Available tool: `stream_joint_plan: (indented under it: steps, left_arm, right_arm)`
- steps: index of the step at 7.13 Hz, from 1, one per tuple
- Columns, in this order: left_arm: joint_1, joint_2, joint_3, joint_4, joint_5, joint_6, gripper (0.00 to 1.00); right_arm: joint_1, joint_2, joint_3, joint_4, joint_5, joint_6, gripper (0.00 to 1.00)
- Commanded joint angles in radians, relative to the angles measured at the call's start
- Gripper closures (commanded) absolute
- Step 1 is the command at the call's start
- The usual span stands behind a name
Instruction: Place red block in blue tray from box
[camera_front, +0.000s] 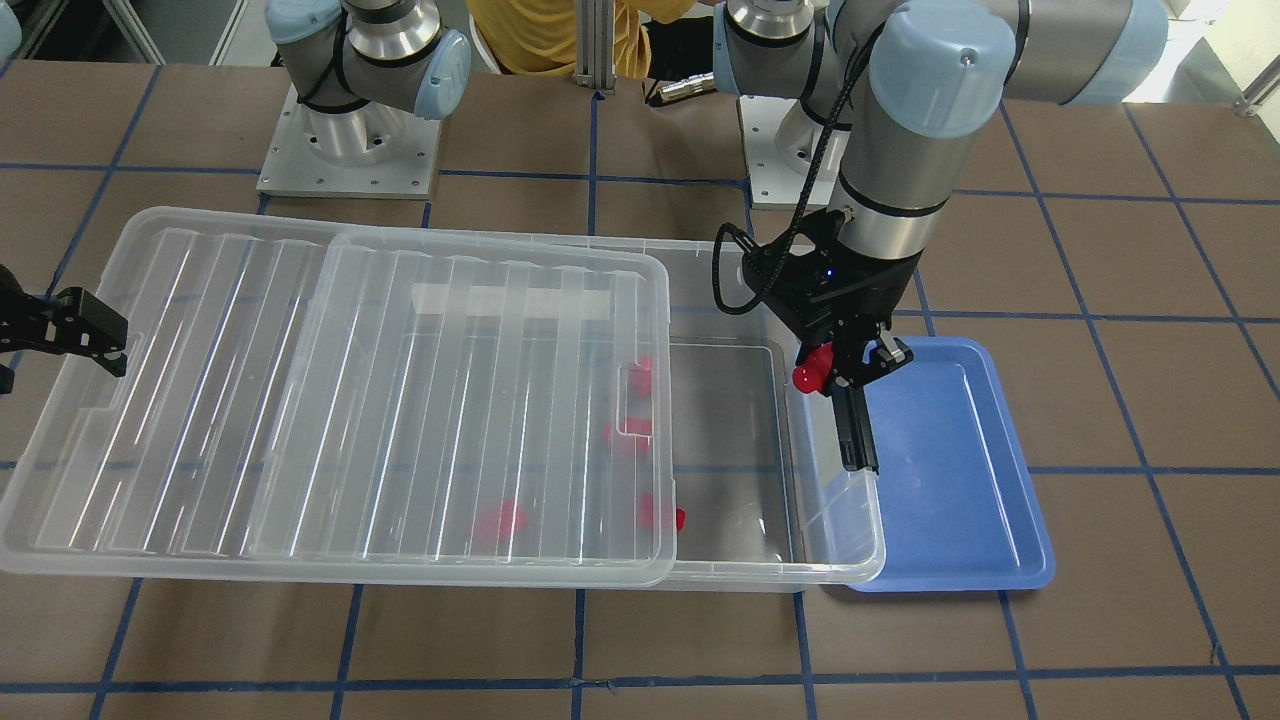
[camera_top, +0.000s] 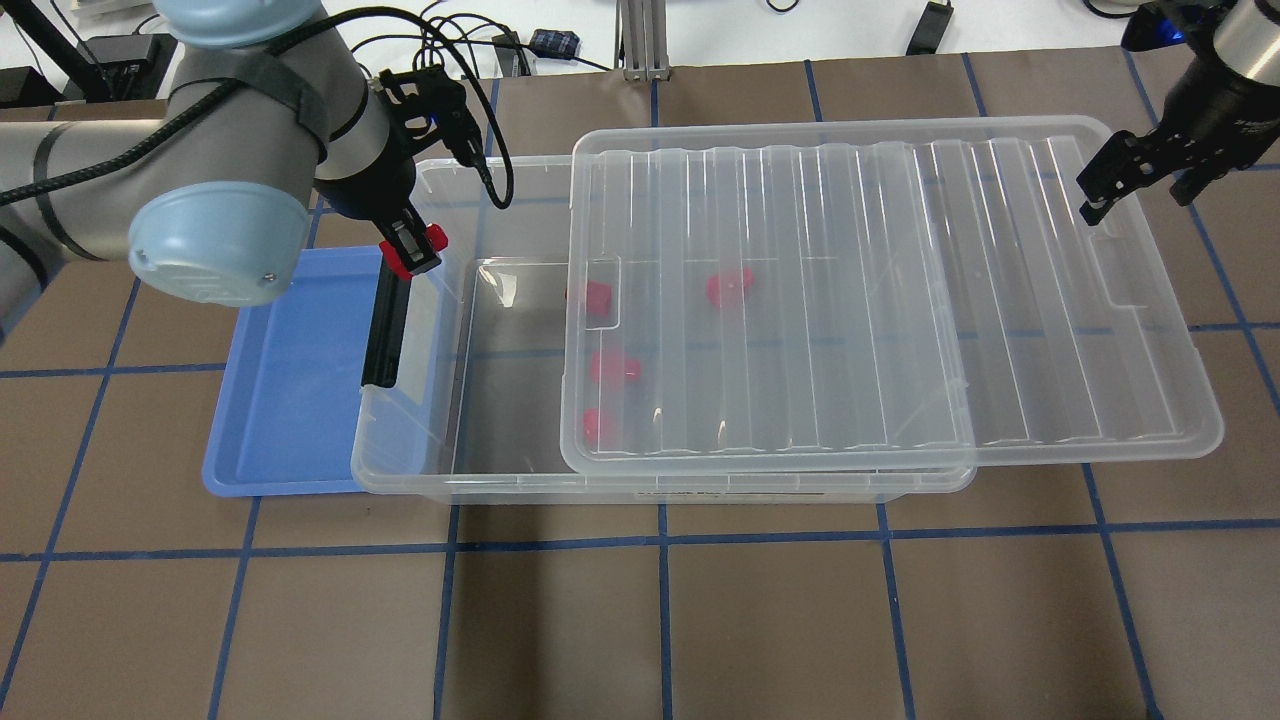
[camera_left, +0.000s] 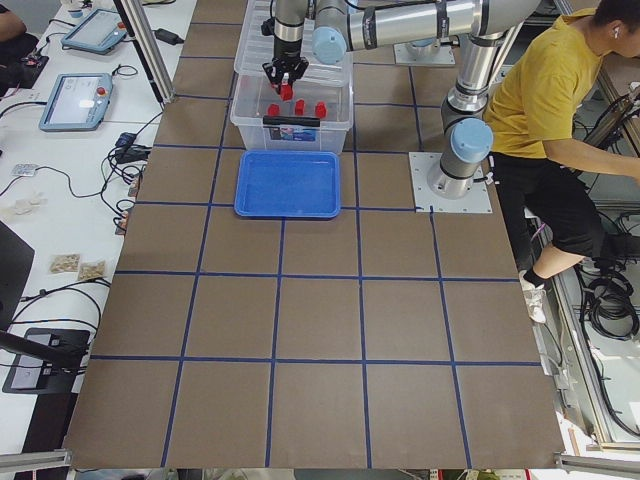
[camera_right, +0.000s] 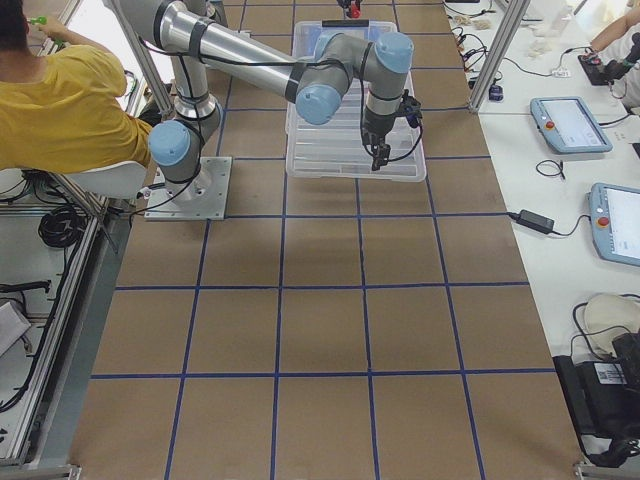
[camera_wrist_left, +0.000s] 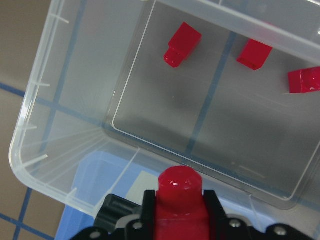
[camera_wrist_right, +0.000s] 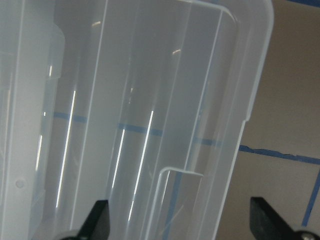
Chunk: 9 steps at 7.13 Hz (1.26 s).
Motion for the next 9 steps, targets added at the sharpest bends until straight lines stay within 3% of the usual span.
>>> stream_joint_plan:
  steps: [1,4,6,9]
  left_arm:
    - [0.013,0.033,0.000,-0.007,0.055,-0.250,1.00]
    - [0.194,0.035,-0.014,-0.065,0.058,-0.291,1.00]
    - [0.360,-0.030,-0.052,-0.035,-0.053,-0.311,1.00]
    - [0.368,-0.184,-0.097,0.104,-0.060,-0.476,1.00]
  right_arm:
    - [0.001,-0.004,0.007,0.003,0.012,0.004,0.00]
    - [0.086,-0.042,0.005,0.071,0.017,0.134,0.00]
    - [0.249,-0.071,0.005,0.062,0.015,0.301,0.00]
    - [0.329,-0.165,0.017,0.100,0.015,0.331,0.00]
